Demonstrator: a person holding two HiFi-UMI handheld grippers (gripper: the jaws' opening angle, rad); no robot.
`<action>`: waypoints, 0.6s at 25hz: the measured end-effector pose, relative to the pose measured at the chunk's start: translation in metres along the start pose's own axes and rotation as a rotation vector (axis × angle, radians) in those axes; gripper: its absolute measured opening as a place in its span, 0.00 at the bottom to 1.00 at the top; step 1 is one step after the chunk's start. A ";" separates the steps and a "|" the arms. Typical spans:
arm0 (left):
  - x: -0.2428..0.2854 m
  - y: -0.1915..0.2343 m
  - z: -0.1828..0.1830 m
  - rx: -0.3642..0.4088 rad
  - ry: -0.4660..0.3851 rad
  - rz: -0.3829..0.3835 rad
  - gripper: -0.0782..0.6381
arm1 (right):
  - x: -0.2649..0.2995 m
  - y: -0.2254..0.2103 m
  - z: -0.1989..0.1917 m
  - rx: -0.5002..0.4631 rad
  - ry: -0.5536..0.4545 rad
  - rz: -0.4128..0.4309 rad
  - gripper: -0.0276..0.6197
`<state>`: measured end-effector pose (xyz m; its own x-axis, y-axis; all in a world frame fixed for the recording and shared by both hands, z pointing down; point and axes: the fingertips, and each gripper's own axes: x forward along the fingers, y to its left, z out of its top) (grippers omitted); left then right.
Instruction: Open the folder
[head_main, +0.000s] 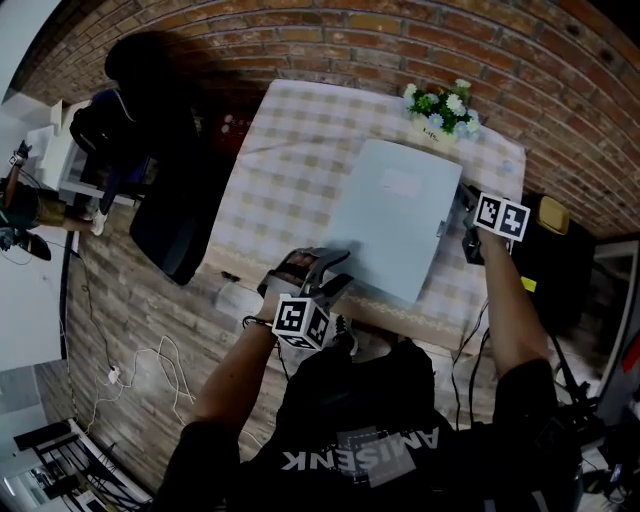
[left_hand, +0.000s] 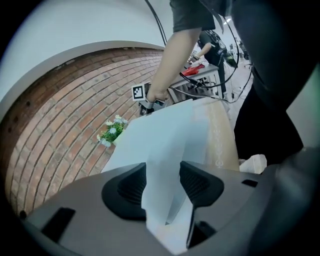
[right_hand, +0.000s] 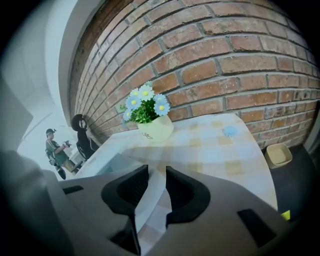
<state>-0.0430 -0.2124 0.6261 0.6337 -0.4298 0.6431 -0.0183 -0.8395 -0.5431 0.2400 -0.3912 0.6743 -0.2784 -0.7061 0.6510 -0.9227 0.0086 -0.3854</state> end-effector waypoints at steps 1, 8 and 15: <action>-0.003 0.002 0.000 -0.041 -0.020 0.009 0.41 | 0.000 0.000 0.000 0.000 0.000 -0.001 0.26; -0.026 0.021 -0.007 -0.393 -0.217 0.119 0.34 | 0.000 0.001 0.000 -0.046 0.014 -0.020 0.25; -0.025 0.029 0.001 -0.547 -0.363 0.098 0.28 | 0.000 0.008 0.000 -0.134 0.043 -0.051 0.20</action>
<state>-0.0586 -0.2253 0.5937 0.8279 -0.4536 0.3299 -0.4184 -0.8912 -0.1754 0.2332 -0.3916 0.6712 -0.2393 -0.6769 0.6961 -0.9623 0.0701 -0.2626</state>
